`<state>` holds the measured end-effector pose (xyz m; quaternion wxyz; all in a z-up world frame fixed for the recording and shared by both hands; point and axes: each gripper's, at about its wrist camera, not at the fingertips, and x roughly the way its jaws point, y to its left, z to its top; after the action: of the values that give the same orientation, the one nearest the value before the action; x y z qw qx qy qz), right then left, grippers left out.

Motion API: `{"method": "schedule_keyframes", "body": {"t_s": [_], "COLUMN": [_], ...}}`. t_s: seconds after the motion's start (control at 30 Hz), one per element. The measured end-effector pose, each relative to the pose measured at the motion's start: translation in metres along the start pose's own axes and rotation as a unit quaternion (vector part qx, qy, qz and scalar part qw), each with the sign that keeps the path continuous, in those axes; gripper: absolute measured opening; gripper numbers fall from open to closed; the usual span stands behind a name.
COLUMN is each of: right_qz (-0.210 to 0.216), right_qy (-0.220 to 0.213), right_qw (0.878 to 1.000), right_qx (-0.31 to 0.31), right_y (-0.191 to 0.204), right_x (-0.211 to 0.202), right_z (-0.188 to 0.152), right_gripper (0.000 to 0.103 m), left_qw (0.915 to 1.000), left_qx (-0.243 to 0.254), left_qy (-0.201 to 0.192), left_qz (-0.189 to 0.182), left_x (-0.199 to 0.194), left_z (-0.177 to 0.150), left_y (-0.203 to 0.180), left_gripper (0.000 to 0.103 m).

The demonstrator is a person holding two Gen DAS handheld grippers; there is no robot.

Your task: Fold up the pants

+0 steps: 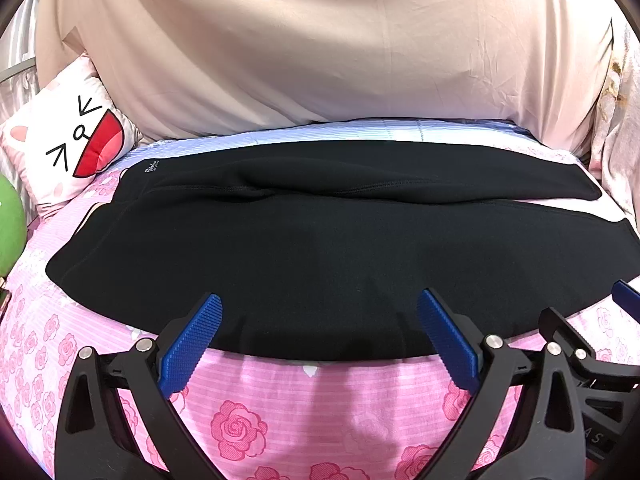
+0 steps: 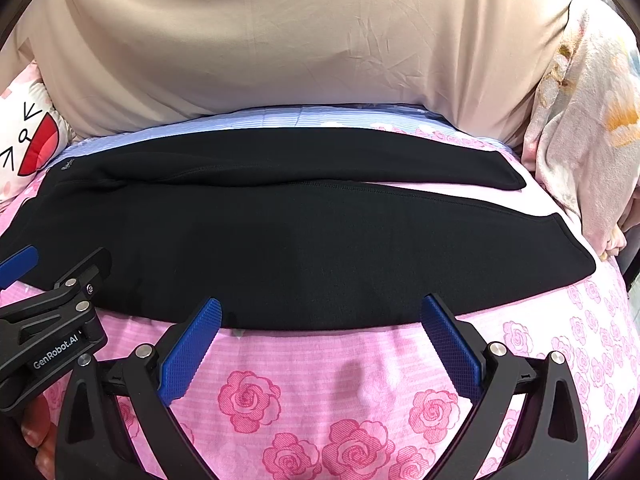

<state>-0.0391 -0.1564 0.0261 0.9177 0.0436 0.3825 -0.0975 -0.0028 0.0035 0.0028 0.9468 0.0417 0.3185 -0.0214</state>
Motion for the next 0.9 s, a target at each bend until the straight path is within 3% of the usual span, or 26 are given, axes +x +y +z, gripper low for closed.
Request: {"method": "schedule_keyframes", "body": {"t_s": [0.9], "right_qz": [-0.002], "right_qy": [0.0], "right_qw": [1.0], "right_qx": [-0.001], "right_y": [0.0002], "right_x": [0.0002], "right_z": [-0.0015], "right_gripper": [0.098], "left_qw": [1.0], "left_qx": [-0.001], "left_qy": [0.001], "left_qz": [0.0], "left_x": [0.0013], "left_z": [-0.0014], "left_y": [0.0019], "left_gripper": [0.096]}}
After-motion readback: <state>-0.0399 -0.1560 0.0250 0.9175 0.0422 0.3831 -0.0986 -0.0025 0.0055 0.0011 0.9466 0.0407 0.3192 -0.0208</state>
